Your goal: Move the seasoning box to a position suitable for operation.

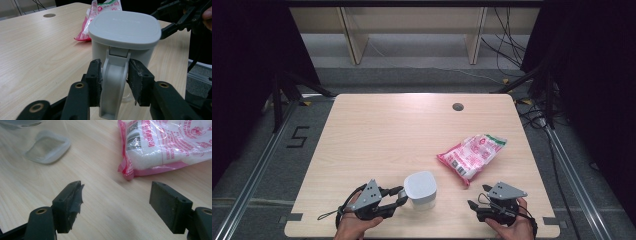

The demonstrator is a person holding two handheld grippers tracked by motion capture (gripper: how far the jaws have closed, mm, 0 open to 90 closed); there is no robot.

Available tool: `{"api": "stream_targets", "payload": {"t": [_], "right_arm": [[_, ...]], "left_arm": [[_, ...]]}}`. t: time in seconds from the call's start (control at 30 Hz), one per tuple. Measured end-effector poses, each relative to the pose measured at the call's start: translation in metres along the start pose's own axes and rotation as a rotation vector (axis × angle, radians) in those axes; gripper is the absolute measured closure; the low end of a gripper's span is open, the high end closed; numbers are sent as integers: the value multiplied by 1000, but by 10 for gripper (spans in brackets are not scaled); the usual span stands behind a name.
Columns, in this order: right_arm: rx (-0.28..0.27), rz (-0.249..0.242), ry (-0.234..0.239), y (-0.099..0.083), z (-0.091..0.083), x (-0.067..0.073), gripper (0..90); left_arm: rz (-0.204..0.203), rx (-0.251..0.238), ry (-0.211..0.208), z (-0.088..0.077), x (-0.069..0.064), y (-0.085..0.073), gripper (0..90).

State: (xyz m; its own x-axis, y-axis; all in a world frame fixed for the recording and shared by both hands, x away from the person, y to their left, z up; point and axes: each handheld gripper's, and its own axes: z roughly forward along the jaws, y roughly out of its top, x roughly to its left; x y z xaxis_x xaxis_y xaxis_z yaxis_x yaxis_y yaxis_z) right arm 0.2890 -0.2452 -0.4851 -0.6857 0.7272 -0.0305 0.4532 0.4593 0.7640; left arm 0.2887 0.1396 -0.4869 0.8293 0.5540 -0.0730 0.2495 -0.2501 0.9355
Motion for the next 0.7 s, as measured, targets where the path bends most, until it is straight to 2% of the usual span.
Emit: {"api": "stream_targets", "payload": {"t": [0.03, 0.1, 0.13, 0.23, 0.27, 0.33, 0.4, 0.43, 0.57, 0.67, 0.7], "right_arm": [[-6, 4, -11, 0, 0, 1, 272], [2, 0, 2, 0, 0, 0, 271], [-6, 3, -6, 0, 0, 0, 272], [-6, 3, -10, 0, 0, 0, 272], [-6, 3, -10, 0, 0, 0, 272], [-7, -1, -10, 0, 0, 0, 272], [-9, 23, -7, 0, 1, 1, 272], [2, 6, 2, 0, 0, 0, 272], [-2, 15, -11, 0, 0, 1, 273], [-4, 4, -11, 0, 0, 0, 274], [-7, -1, -10, 0, 0, 0, 274]], "left_arm": [[-2, 1, 14, 0, -2, 0, 648], [3, -12, 37, 2, -4, 2, 666], [23, -5, 49, 2, -4, 2, 671], [31, -16, 63, 4, -8, 2, 674], [47, -15, 63, 4, -8, 3, 675], [39, -20, 62, 5, -10, 3, 675], [31, -26, 57, 6, -10, 3, 675], [25, -27, 56, 6, -10, 3, 675], [19, -26, 39, 9, -11, 3, 674], [37, -7, 31, 14, -14, 1, 676], [32, -12, 30, 16, -16, 0, 680]]}}
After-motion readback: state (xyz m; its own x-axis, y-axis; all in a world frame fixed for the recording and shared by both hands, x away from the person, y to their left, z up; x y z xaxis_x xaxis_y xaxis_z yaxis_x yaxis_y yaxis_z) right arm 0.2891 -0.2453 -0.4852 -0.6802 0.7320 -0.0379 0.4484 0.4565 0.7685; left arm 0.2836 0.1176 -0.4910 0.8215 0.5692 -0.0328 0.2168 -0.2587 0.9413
